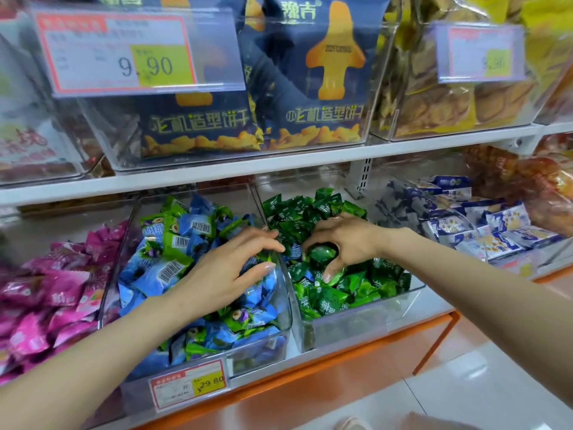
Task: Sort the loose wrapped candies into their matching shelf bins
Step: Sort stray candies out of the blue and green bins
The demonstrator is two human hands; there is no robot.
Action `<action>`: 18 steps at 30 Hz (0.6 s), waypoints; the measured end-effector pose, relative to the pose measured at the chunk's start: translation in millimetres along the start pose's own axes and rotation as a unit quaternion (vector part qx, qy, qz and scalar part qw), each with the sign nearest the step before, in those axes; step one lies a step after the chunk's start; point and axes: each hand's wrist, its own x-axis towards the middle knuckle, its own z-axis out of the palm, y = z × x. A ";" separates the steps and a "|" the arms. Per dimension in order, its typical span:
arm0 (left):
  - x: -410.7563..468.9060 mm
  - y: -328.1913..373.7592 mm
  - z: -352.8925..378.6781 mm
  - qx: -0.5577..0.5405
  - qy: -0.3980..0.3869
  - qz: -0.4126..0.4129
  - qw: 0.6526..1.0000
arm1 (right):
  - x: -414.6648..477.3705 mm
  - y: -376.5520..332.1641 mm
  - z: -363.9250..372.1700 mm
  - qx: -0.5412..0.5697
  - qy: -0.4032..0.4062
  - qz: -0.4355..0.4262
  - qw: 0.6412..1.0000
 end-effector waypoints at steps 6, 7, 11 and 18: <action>0.6 0.8 2.2 -0.006 0.004 0.001 1.000 | 12.3 -12.0 -8.2 0.047 -0.058 0.055 0.996; 0.7 0.9 2.1 -0.005 0.006 0.001 1.000 | 14.0 -14.0 -8.9 0.042 -0.073 0.061 0.995; -0.2 2.0 2.8 -0.005 0.008 -0.001 1.000 | 20.6 -23.6 -9.8 -0.004 -0.131 0.082 0.988; 6.4 12.1 -9.0 0.036 -0.028 -0.018 0.999 | 15.6 -21.7 -16.5 0.073 -0.136 0.078 0.985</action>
